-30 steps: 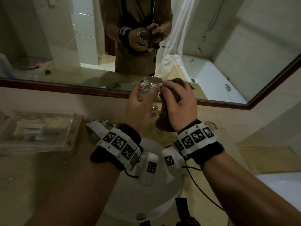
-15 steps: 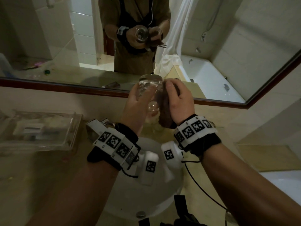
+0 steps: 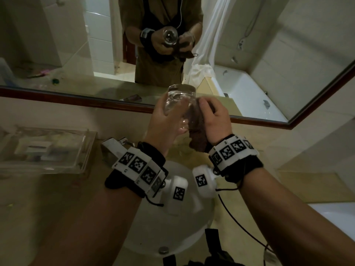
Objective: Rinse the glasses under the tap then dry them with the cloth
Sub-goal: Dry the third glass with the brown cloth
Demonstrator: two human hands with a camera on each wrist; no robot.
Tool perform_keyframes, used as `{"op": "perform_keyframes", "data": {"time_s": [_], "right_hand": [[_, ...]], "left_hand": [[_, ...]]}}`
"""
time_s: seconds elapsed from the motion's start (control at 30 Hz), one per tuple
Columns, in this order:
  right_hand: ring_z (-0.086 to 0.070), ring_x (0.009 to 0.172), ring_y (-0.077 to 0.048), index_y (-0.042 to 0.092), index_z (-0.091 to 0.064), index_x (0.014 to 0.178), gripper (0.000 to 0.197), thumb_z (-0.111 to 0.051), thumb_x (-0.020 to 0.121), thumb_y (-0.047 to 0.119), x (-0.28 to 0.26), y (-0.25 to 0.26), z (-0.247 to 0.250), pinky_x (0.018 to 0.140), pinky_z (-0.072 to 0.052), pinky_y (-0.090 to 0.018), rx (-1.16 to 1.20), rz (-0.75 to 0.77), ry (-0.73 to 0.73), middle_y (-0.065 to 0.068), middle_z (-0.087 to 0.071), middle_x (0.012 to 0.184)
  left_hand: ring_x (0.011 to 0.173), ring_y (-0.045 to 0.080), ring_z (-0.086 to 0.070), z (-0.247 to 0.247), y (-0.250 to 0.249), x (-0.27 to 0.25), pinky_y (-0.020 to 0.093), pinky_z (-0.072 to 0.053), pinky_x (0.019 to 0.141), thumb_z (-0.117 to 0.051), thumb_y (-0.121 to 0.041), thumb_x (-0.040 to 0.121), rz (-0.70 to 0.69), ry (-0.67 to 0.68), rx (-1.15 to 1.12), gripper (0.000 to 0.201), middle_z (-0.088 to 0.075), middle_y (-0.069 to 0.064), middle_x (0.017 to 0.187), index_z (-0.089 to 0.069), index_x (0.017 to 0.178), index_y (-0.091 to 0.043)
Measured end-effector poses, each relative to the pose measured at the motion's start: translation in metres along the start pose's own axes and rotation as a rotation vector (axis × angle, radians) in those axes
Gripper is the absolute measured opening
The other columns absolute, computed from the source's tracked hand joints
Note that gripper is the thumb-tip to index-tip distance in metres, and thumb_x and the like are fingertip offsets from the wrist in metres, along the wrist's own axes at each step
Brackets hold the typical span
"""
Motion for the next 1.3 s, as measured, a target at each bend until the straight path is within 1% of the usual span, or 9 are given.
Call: {"op": "perform_keyframes", "data": {"time_s": [0.17,0.23,0.43,0.63,0.83,0.93,1.07,1.17,1.3], "right_hand": [[-0.058,0.088,-0.007,0.023,-0.064,0.093,0.008,-0.057,0.090,0.022,-0.008,0.015,-0.003,0.082,-0.043,-0.015,-0.032,0.131,-0.009,0.001,-0.065,0.094],[-0.058,0.091,-0.008,0.024,-0.064,0.095,0.009,-0.058,0.089,0.023,-0.010,0.021,-0.004,0.084,-0.042,-0.013,-0.047,0.173,-0.007,-0.002,-0.065,0.098],[-0.056,0.084,-0.006,0.016,-0.062,0.098,0.012,-0.050,0.097,0.018,-0.004,-0.012,0.002,0.080,-0.043,-0.021,0.013,-0.030,-0.003,0.006,-0.062,0.091],[-0.059,0.092,-0.012,0.027,-0.061,0.091,0.007,-0.055,0.088,0.025,-0.008,0.011,0.000,0.085,-0.044,-0.021,-0.036,0.149,-0.023,-0.001,-0.065,0.096],[-0.053,0.077,0.008,0.020,-0.061,0.093,0.011,-0.051,0.096,0.018,-0.002,-0.009,0.007,0.077,-0.044,-0.017,0.028,0.022,-0.033,0.015,-0.060,0.084],[-0.054,0.074,0.009,0.019,-0.062,0.089,0.010,-0.054,0.095,0.015,0.001,-0.012,0.009,0.074,-0.044,-0.013,0.045,0.013,-0.048,0.016,-0.060,0.080],[-0.053,0.074,0.009,0.019,-0.062,0.087,0.010,-0.055,0.094,0.015,-0.001,-0.012,0.009,0.073,-0.042,-0.010,0.017,0.027,-0.050,0.015,-0.060,0.080],[-0.056,0.080,-0.001,0.018,-0.063,0.089,0.010,-0.054,0.093,0.018,-0.004,-0.004,0.004,0.077,-0.045,-0.020,-0.009,0.064,-0.030,0.006,-0.063,0.084],[-0.059,0.089,-0.011,0.024,-0.064,0.092,0.010,-0.055,0.089,0.023,-0.009,0.018,0.002,0.084,-0.046,-0.023,-0.019,0.182,-0.030,-0.002,-0.067,0.093]], "left_hand": [[0.095,0.014,-0.068,0.014,0.003,0.003,0.044,-0.057,0.087,-0.070,-0.050,0.078,-0.020,-0.144,0.161,0.061,-0.067,-0.005,0.108,-0.046,0.130,-0.028],[0.090,0.010,-0.069,0.016,0.003,0.004,0.040,-0.058,0.086,-0.069,-0.041,0.085,-0.014,-0.155,0.149,0.056,-0.067,-0.005,0.103,-0.046,0.134,-0.023],[0.093,0.031,-0.068,-0.001,0.011,0.001,0.046,-0.058,0.079,-0.068,-0.034,0.087,0.097,0.030,-0.087,0.034,-0.068,0.014,0.113,-0.054,0.117,-0.026],[0.101,0.033,-0.068,0.006,0.015,0.006,0.057,-0.054,0.087,-0.069,-0.036,0.084,0.058,-0.081,-0.079,0.049,-0.069,0.009,0.112,-0.050,0.129,-0.025],[0.100,0.027,-0.064,-0.010,0.021,0.005,0.045,-0.055,0.082,-0.061,-0.041,0.090,0.124,0.194,-0.230,0.060,-0.061,0.019,0.123,-0.043,0.139,-0.012],[0.080,0.012,-0.066,0.000,0.026,0.008,0.037,-0.053,0.073,-0.061,-0.051,0.084,0.164,0.105,-0.078,0.061,-0.066,0.002,0.100,-0.039,0.134,-0.023],[0.093,0.022,-0.066,0.000,0.023,0.010,0.049,-0.057,0.081,-0.058,-0.044,0.093,0.148,0.097,0.045,0.031,-0.061,0.006,0.120,-0.052,0.119,-0.027],[0.093,0.027,-0.070,0.004,0.017,0.009,0.056,-0.055,0.087,-0.076,-0.059,0.069,0.093,0.001,0.110,0.062,-0.070,0.000,0.100,-0.049,0.116,-0.029],[0.095,0.019,-0.069,0.011,0.006,0.011,0.050,-0.055,0.089,-0.073,-0.059,0.061,-0.004,-0.080,0.179,0.052,-0.070,-0.005,0.102,-0.055,0.104,-0.036]]}}
Point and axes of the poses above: each hand's wrist, its own x-axis towards the middle knuckle, its own z-axis out of the back of the hand, y = z × x, the point moved 8 cm from there along x, towards the middle knuckle
